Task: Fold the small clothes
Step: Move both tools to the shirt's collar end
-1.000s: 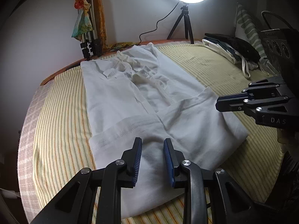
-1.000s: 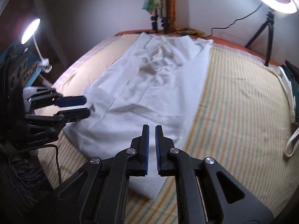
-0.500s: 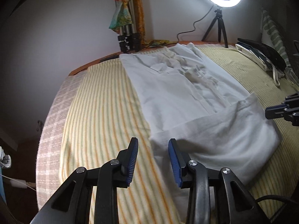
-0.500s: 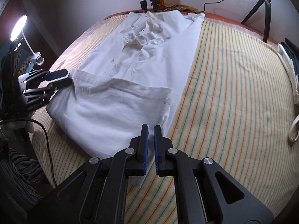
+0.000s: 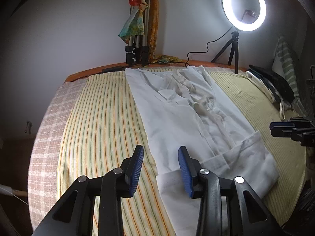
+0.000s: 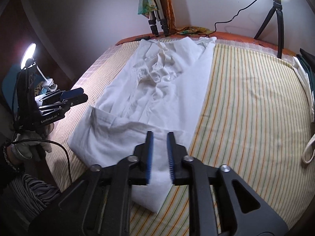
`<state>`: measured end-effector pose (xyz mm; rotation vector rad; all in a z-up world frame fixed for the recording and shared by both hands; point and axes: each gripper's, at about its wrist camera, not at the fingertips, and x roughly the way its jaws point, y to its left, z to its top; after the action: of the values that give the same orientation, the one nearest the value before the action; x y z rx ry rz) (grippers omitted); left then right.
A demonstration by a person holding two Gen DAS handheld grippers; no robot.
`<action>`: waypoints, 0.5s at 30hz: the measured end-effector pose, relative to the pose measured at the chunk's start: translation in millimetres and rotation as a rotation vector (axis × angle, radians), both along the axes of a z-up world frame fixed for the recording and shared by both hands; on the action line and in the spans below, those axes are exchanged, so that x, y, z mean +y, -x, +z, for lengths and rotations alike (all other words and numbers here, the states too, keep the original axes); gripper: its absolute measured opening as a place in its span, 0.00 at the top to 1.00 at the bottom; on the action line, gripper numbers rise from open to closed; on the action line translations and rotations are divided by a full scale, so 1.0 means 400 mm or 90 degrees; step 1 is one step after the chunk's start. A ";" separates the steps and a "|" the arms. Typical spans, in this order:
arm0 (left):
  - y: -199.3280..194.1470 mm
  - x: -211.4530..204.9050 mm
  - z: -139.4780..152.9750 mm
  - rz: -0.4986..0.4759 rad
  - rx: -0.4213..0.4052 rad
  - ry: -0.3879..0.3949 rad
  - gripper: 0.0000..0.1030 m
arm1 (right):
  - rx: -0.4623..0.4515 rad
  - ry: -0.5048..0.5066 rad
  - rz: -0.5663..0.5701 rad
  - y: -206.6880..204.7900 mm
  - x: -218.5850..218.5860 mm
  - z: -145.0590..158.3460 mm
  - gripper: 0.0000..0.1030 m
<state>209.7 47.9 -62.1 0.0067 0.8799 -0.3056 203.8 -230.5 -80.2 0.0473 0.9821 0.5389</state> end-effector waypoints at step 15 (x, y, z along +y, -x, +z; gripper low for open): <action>-0.272 0.055 0.015 0.022 0.011 0.040 0.54 | -0.013 0.000 -0.035 -0.300 -0.084 -0.007 0.57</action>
<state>318.6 69.9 -56.0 -0.0700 0.8860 -0.3014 323.8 -264.3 -83.0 0.0683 0.9581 0.4872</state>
